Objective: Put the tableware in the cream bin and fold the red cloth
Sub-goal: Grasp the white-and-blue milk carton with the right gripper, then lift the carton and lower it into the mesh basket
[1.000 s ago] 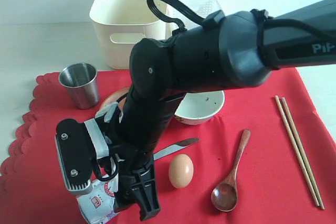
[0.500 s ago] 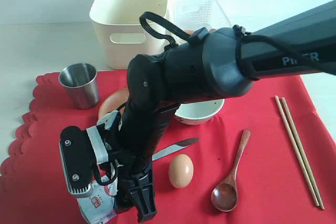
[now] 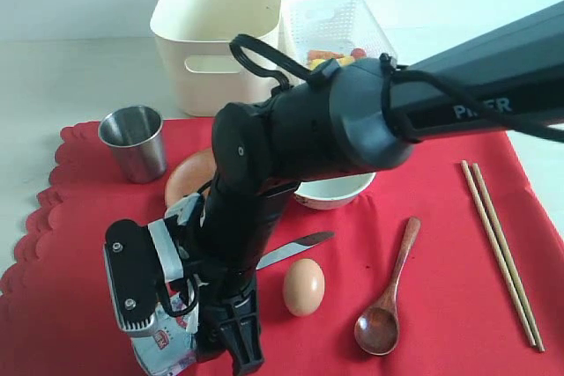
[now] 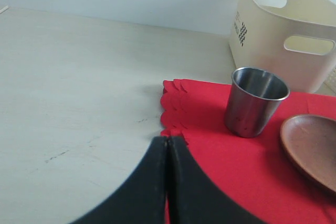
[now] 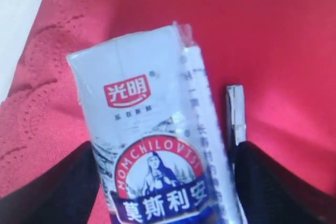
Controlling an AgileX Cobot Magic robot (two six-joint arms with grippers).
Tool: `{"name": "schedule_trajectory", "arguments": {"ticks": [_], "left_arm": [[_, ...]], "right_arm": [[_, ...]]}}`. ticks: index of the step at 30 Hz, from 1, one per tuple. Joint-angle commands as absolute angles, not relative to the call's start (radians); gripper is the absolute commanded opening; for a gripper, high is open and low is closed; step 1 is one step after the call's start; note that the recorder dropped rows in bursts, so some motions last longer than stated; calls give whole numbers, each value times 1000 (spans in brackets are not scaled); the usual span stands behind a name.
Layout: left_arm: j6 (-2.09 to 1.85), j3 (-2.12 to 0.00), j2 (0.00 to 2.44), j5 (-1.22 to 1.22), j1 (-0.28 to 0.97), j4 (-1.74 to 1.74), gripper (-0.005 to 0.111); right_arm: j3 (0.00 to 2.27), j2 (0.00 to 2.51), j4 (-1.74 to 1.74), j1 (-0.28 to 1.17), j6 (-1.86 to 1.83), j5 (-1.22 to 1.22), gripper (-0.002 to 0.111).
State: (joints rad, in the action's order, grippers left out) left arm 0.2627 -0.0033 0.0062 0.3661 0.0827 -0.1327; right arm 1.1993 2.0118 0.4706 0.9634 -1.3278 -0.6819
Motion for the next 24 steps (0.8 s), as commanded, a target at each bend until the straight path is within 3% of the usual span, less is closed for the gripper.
{"name": "schedule_trajectory", "arguments": {"ticks": [1,14,24], "left_arm": [[262,0,0,362,81,-126,0],[262,0,0,362,81,-126,0],[262,0,0,362,81,-126,0]], "right_arm": [[1206,2019,466,965,-1330,-655,61],[1206,1966,468,965,-1330,-635,3],[1206,1738,468,965,-1251,-631,0]]}}
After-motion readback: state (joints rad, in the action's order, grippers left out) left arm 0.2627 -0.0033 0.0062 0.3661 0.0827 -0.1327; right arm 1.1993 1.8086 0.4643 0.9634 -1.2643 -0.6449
